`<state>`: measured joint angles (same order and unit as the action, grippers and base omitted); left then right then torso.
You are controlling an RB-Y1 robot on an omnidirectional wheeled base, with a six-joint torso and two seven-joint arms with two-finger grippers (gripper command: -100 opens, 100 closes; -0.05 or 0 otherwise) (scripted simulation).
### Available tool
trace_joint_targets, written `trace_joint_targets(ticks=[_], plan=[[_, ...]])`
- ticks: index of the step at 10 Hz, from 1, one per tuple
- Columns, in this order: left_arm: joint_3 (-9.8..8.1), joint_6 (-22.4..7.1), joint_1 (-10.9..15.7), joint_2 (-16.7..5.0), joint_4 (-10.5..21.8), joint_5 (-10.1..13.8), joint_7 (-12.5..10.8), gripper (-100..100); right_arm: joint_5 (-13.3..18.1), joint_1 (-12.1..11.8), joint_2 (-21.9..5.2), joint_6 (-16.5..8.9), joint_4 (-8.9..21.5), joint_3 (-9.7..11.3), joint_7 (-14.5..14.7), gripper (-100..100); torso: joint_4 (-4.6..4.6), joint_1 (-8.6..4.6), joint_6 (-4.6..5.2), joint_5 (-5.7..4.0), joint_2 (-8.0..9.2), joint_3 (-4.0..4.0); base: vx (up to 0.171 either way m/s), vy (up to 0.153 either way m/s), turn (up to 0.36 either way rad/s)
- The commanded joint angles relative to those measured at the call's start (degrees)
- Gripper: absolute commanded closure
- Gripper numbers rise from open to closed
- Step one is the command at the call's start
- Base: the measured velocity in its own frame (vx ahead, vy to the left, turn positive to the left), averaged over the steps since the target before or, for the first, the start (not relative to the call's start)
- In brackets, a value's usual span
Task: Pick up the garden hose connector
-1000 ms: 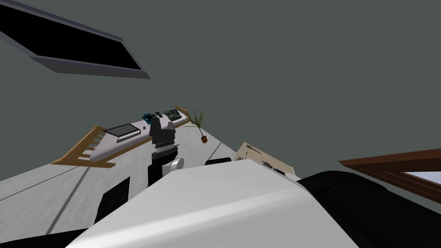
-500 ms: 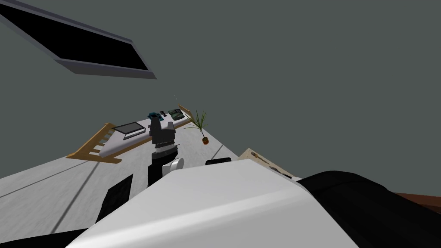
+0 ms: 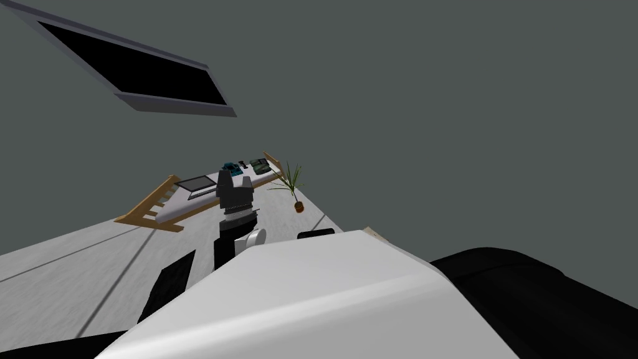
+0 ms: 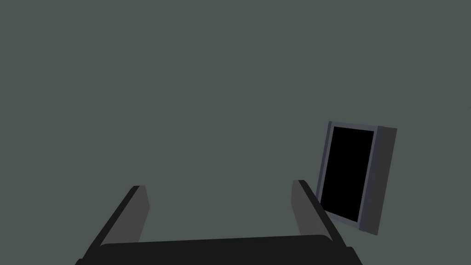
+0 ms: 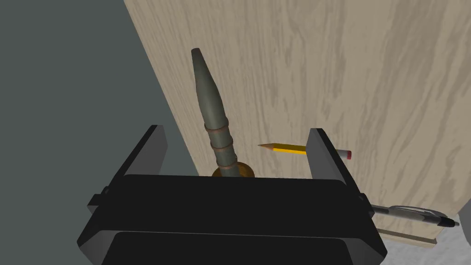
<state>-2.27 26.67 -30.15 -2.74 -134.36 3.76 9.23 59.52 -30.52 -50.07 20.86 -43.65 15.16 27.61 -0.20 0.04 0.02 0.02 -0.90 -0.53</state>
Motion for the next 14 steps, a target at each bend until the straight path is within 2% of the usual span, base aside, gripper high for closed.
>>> trace_joint_targets(ticks=[1, 2, 5, 8, 9, 10, 11, 13, 14], plan=[[0.00, 0.00, 0.00, 0.00, 0.00, 0.00, 0.00, 0, 1.81, 0.74, -0.28, -0.55, 2.86, 2.24, -0.81, -100, 0.00, 0.00, 0.00, 0.00, 0.00, 0.00, 0.214, -0.027, 0.110], [0.00, 0.00, 0.00, 0.00, 0.00, 0.00, 0.00, 0, 1.81, 0.74, -0.28, -0.55, 2.86, 2.24, -0.81, -100, 0.02, 0.01, 0.01, 0.00, 0.09, 0.05, 0.114, -0.012, 0.033], [0.00, 0.00, 0.01, 0.00, 0.00, 0.00, 0.00, 0, 4.14, 1.62, 0.81, -0.87, 6.41, 5.81, -1.59, -100, 0.11, 0.14, 0.03, 0.03, 0.52, 0.30, 0.112, -0.001, 0.066], [0.00, 0.00, 0.01, 0.00, 0.00, 0.00, 0.00, 0, 5.42, 2.16, 2.40, -0.93, 8.32, 8.29, -2.19, -100, 0.12, 0.13, 0.05, 0.02, 0.59, 0.33, 0.099, -0.012, 0.038], [0.00, 0.00, 0.02, 0.00, 0.00, 0.00, 0.00, 0, 5.49, 1.75, 1.62, -1.29, 6.97, 8.48, -2.95, -100, 0.13, 0.11, 0.05, 0.02, 0.63, 0.36, 0.038, -0.009, 0.006], [0.00, 0.00, 0.02, 0.01, 0.00, 0.00, 0.00, 0, 5.60, 1.73, 1.58, -1.46, 6.82, 8.72, -3.48, 0, 0.16, 0.13, 0.05, 0.03, 0.78, 0.44, 0.008, -0.001, 0.001], [0.00, 0.00, 0.02, 0.01, 0.00, 0.00, 0.00, 0, 5.34, 2.67, 3.62, -2.62, 8.36, 9.35, -3.71, -100, 0.19, 0.15, 0.06, 0.03, 0.90, 0.51, -0.037, -0.042, 0.200], [0.00, -0.01, 0.03, 0.00, 0.01, 0.00, 0.00, 0, 5.34, 2.67, 3.62, -2.62, 8.36, 9.35, -3.71, -100, 0.24, -0.05, 0.07, -0.01, 1.14, 0.65, -0.026, -0.031, 0.034], [0.00, -0.01, 0.02, 0.01, 0.01, 0.00, 0.00, 0, 5.10, 3.60, 5.66, -3.79, 9.88, 10.01, -4.00, -100, 0.22, 0.11, 0.08, 0.02, 1.04, 0.60, -0.039, 0.012, 0.121]])
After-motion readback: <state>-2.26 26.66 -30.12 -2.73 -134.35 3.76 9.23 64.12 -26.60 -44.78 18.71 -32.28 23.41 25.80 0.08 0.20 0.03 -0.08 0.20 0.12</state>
